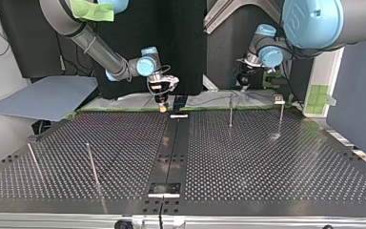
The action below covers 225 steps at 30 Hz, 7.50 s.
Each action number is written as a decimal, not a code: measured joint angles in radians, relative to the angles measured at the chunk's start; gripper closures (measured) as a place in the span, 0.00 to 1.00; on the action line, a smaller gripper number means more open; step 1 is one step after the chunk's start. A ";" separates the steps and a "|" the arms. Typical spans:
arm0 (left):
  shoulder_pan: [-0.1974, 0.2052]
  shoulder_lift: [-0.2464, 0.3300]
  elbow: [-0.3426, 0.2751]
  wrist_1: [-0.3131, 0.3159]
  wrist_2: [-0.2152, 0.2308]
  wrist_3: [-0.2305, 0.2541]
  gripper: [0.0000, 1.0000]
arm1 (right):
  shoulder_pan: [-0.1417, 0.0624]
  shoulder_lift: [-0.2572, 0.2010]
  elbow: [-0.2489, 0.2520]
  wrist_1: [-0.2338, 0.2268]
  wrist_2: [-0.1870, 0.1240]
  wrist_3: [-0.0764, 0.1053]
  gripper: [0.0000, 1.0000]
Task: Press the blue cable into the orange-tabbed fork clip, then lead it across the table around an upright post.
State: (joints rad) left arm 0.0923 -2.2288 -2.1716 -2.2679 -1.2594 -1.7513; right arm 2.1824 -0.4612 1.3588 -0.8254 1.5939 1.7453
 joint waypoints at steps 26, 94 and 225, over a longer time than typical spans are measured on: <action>-0.076 0.050 -0.031 0.105 -0.163 0.029 0.00 | 0.000 0.000 0.000 0.000 0.001 0.005 1.00; -0.304 0.036 -0.010 0.146 -0.281 -0.039 0.00 | 0.000 0.004 0.000 -0.004 -0.034 0.005 1.00; -0.418 -0.150 0.328 0.183 -0.633 0.144 1.00 | -0.008 0.009 -0.003 0.010 -0.038 -0.001 1.00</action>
State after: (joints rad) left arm -0.3260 -2.3784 -1.8437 -2.0849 -1.8928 -1.6078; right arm 2.1748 -0.4525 1.3555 -0.8157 1.5556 1.7441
